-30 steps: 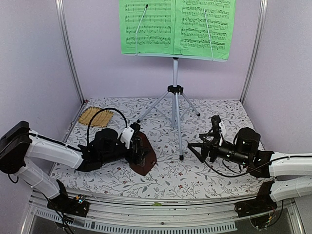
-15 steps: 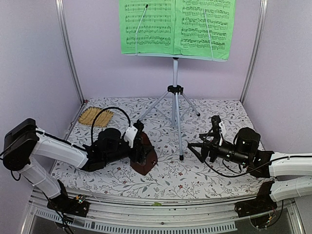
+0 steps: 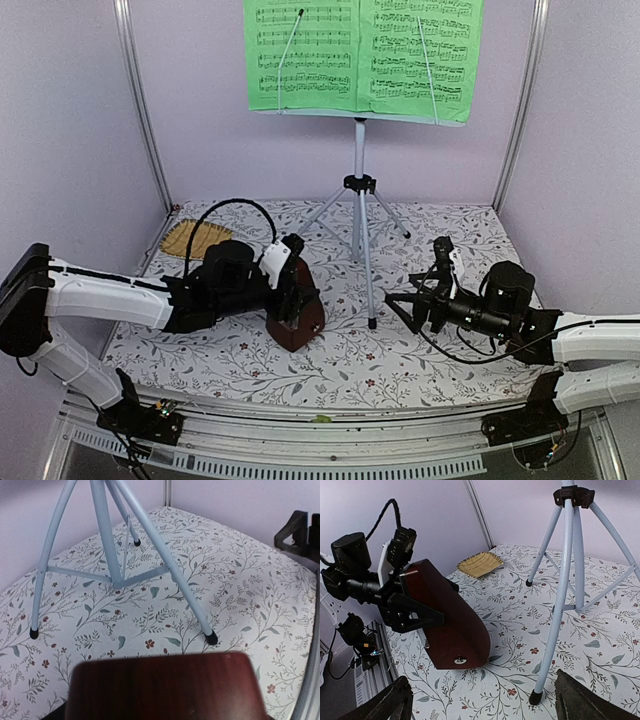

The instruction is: Set up the instrument practice props

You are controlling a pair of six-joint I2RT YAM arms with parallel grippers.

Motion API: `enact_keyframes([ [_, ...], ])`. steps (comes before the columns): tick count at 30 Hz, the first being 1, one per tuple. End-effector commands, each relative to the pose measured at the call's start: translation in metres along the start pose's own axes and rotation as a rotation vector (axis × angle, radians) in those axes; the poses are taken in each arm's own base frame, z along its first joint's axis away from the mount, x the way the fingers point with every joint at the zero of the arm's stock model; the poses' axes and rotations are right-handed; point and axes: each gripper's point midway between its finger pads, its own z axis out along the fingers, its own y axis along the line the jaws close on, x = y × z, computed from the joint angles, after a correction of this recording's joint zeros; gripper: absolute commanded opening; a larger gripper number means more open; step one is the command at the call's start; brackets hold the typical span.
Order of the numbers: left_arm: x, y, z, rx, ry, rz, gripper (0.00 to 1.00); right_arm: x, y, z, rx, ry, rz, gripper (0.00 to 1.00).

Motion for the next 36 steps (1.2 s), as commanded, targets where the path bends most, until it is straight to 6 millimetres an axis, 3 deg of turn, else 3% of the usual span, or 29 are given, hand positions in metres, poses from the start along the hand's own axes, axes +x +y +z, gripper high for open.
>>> enact_keyframes([
  [1, -0.117, -0.019, -0.041, 0.027, -0.253, 0.104, 0.00, -0.037, 0.016, -0.003, -0.046, -0.112, -0.055, 0.99],
  [3, -0.147, -0.027, -0.054, 0.032, -0.296, 0.149, 0.00, -0.051, 0.021, -0.005, -0.059, -0.161, -0.081, 1.00],
  [9, -0.210, -0.057, -0.086, 0.016, -0.396, 0.327, 0.00, -0.099, 0.045, -0.009, -0.094, -0.323, -0.177, 0.97],
  [15, -0.258, -0.087, -0.120, -0.054, -0.517, 0.488, 0.00, -0.122, 0.062, -0.006, -0.075, -0.421, -0.295, 0.94],
  [21, -0.286, -0.112, -0.148, -0.123, -0.633, 0.599, 0.00, -0.124, 0.072, -0.002, -0.096, -0.460, -0.361, 0.88],
  [24, -0.296, -0.115, -0.155, -0.160, -0.652, 0.608, 0.00, -0.126, 0.072, -0.002, -0.048, -0.474, -0.391, 0.87],
  [28, -0.307, -0.112, -0.157, -0.209, -0.654, 0.577, 0.00, -0.135, 0.070, -0.006, 0.084, -0.521, -0.459, 0.82],
  [36, -0.323, -0.115, -0.159, -0.230, -0.648, 0.548, 0.00, -0.163, 0.069, -0.021, 0.406, -0.675, -0.824, 0.82],
])
